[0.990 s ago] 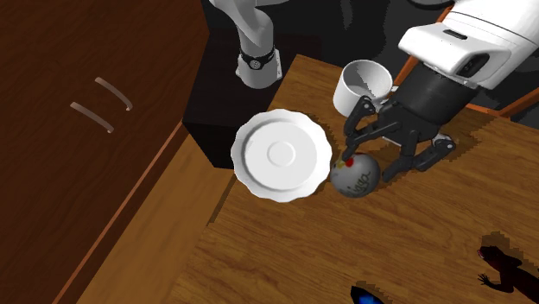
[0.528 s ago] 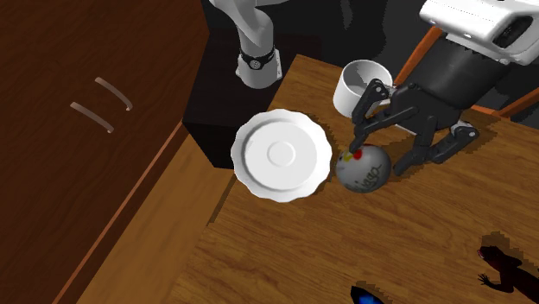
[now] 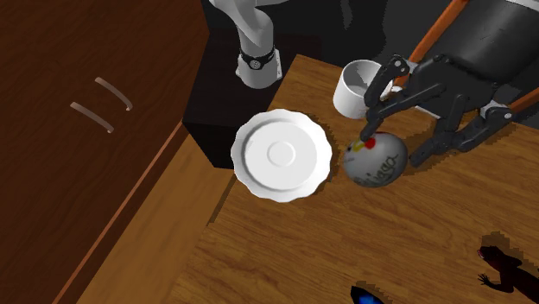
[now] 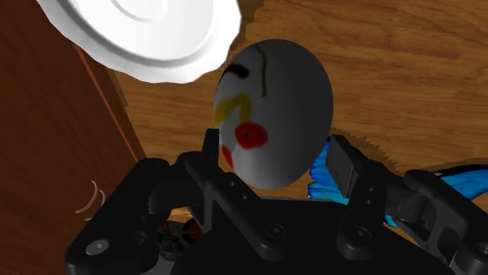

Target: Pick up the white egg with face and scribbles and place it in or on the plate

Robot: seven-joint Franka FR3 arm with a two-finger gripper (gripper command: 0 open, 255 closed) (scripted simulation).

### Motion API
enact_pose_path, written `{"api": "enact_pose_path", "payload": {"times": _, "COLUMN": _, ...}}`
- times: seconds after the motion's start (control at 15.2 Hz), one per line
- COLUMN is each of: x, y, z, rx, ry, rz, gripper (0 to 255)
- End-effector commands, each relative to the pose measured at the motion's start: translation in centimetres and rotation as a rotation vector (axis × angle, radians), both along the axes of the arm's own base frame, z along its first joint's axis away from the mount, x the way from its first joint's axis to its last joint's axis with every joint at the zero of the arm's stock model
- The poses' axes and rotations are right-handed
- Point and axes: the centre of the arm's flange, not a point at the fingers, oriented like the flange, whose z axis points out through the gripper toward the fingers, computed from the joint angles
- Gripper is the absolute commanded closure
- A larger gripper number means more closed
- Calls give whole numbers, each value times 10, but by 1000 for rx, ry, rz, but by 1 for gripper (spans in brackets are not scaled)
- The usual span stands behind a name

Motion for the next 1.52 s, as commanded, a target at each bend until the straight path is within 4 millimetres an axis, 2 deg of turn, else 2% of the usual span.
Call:
{"api": "enact_pose_path", "payload": {"times": 0.0, "x": -5, "y": -13, "z": 7, "rx": 0, "ry": 0, "rz": 0, "gripper": 255}}
{"api": "enact_pose_path", "payload": {"times": 0.66, "x": -49, "y": -137, "z": 36, "rx": 0, "ry": 0, "rz": 0, "gripper": 255}}
{"api": "enact_pose_path", "payload": {"times": 0.73, "x": -49, "y": -137, "z": 31, "rx": 0, "ry": 0, "rz": 0, "gripper": 255}}
{"api": "enact_pose_path", "payload": {"times": 0.79, "x": -48, "y": -128, "z": 32, "rx": 0, "ry": -1, "rz": -1, "gripper": 255}}
{"api": "enact_pose_path", "payload": {"times": 0.86, "x": -48, "y": -128, "z": 32, "rx": 0, "ry": -1, "rz": -1, "gripper": 0}}
{"api": "enact_pose_path", "payload": {"times": 0.99, "x": -4, "y": -103, "z": 25, "rx": -117, "ry": 170, "rz": 7, "gripper": 0}}
{"api": "enact_pose_path", "payload": {"times": 1.12, "x": 38, "y": -78, "z": 8, "rx": -233, "ry": 341, "rz": 16, "gripper": 0}}
{"api": "enact_pose_path", "payload": {"times": 1.25, "x": 76, "y": -56, "z": -18, "rx": -350, "ry": 512, "rz": 24, "gripper": 0}}
{"api": "enact_pose_path", "payload": {"times": 1.45, "x": 123, "y": -29, "z": -73, "rx": -525, "ry": 769, "rz": 36, "gripper": 0}}
